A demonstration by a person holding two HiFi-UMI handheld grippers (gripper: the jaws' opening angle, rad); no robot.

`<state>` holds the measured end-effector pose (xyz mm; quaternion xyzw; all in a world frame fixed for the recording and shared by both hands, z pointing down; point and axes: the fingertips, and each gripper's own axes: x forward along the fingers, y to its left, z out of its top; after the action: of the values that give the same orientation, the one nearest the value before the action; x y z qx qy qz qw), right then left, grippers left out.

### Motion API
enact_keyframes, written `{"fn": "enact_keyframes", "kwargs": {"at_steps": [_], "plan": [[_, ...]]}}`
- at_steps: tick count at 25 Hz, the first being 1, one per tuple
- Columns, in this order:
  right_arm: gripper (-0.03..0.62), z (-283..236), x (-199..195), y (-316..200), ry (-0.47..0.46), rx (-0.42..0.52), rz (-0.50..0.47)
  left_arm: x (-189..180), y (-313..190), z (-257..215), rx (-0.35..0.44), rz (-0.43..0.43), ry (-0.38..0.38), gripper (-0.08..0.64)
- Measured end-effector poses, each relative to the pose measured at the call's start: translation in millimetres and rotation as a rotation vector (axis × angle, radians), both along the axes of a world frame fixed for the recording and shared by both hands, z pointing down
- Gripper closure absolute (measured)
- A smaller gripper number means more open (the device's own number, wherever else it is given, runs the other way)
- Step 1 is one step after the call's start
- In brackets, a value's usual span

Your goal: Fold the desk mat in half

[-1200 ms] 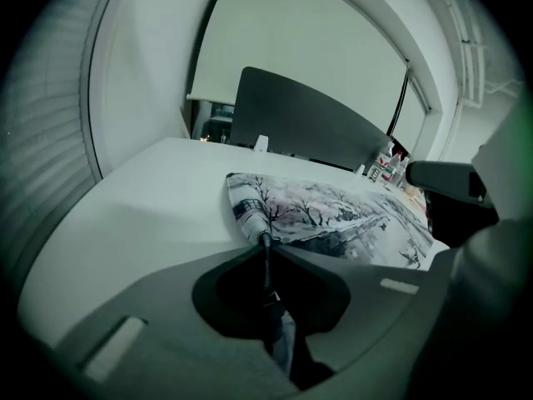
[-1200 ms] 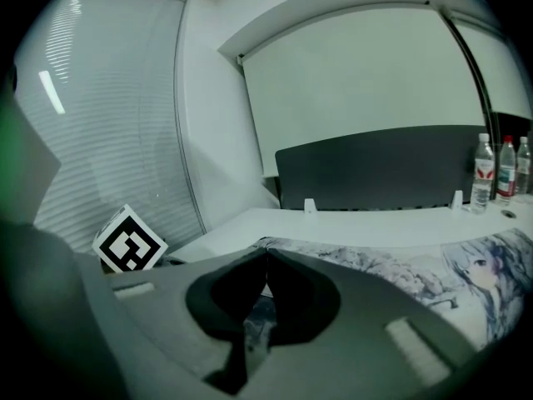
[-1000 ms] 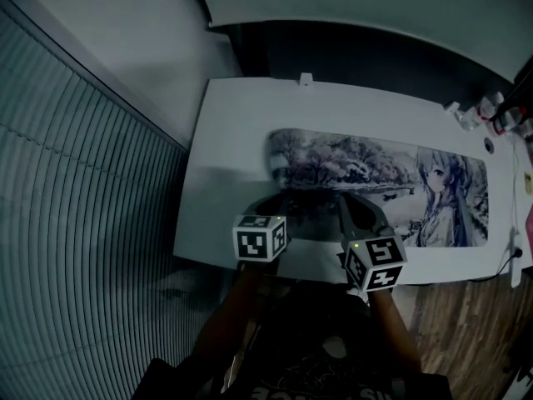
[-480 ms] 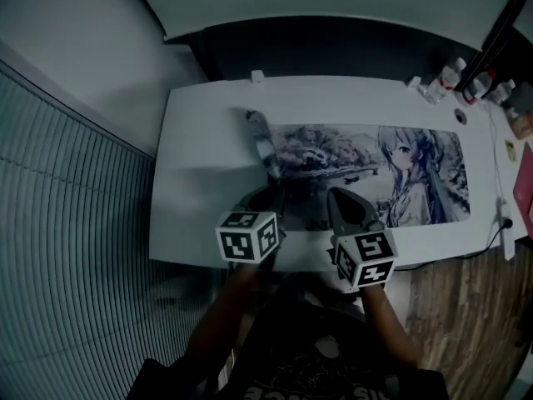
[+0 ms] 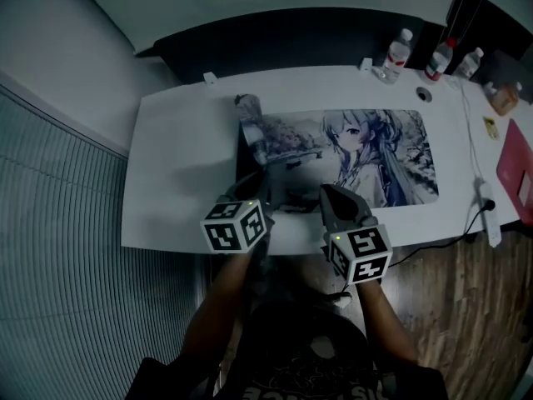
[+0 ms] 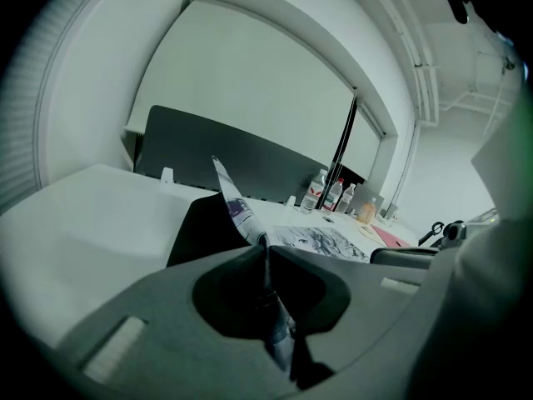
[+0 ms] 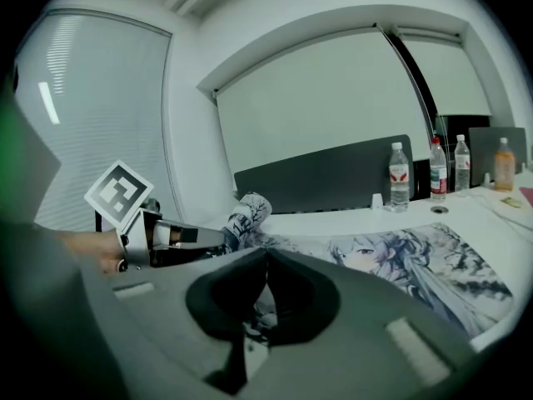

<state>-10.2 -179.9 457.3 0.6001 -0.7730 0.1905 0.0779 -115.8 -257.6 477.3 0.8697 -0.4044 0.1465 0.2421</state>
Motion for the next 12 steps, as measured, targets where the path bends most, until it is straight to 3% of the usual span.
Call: {"fn": "enact_keyframes", "kwargs": {"at_steps": [12], "plan": [[0.589, -26, 105, 51, -0.003, 0.054, -0.017, 108, 33, -2, 0.015, -0.022, -0.046, 0.535]]}}
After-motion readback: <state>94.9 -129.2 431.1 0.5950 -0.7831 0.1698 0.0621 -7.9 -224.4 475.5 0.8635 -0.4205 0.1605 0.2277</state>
